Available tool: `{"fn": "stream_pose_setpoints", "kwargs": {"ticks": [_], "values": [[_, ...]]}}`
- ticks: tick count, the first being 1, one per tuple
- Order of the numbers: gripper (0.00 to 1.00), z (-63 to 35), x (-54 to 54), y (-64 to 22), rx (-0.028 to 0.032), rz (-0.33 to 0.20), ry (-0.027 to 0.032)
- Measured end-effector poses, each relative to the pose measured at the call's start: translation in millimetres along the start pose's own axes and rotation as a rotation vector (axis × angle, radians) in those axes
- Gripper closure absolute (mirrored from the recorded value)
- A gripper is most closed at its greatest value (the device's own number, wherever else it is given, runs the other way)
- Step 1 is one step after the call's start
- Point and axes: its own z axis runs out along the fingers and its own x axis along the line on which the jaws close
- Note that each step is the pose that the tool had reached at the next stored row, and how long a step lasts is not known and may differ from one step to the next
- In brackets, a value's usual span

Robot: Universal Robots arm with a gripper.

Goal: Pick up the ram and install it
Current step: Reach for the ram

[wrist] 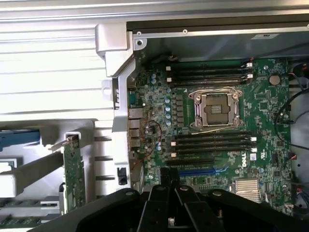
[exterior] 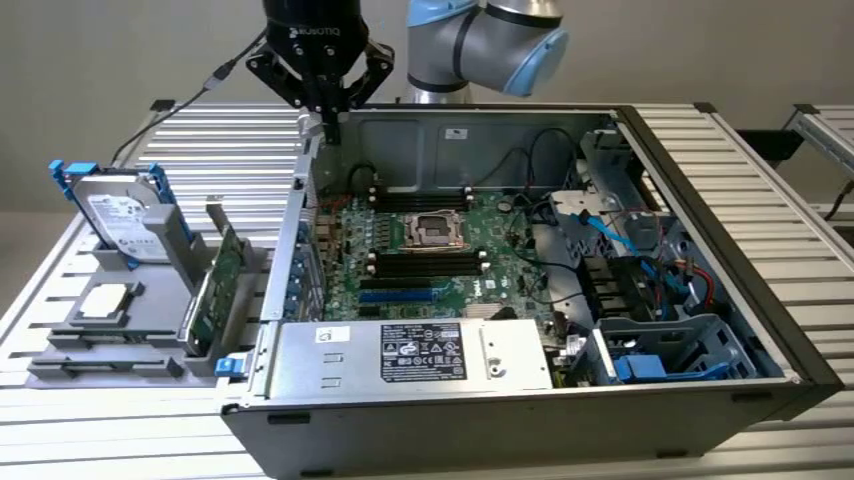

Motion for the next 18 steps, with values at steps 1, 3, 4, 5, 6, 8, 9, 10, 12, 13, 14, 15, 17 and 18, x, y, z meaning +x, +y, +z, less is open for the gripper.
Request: {"fn": "stream_pose_setpoints", "kwargs": {"ticks": [1, 3, 4, 5, 6, 8, 9, 10, 12, 13, 14, 15, 17, 18], "values": [[0.89, 0.2, 4.6, -0.3, 0.0000, 0.000, 0.0001], [0.89, 0.3, 13.5, -1.0, -0.0001, 0.000, 0.0000], [0.89, 0.4, 17.9, -1.3, 0.0000, 0.000, 0.0000], [0.89, 0.4, 22.4, -1.7, -0.0001, 0.000, 0.0000], [0.89, 0.3, 26.9, -2.0, 0.0000, 0.000, 0.0000], [0.89, 0.2, 36.2, -2.7, 0.0000, 0.000, 0.0000], [0.89, 0.2, 40.7, -3.0, 0.0000, 0.000, 0.0000], [0.89, 0.1, 45.4, -3.3, 0.0000, 0.000, 0.0000], [0.89, -0.1, 54.4, -4.0, 0.0000, 0.000, 0.0000], [0.89, -0.2, 58.8, -4.4, 0.0000, 0.000, 0.0001], [0.89, -0.3, 63.4, -4.8, 0.0000, 0.000, 0.0000], [0.89, -0.4, 67.9, -5.2, 0.0000, 0.000, 0.0001], [0.89, -0.5, 76.8, -6.1, -0.0001, 0.000, 0.0000], [0.89, -0.6, 81.6, -6.6, -0.0001, 0.000, 0.0000]]}}
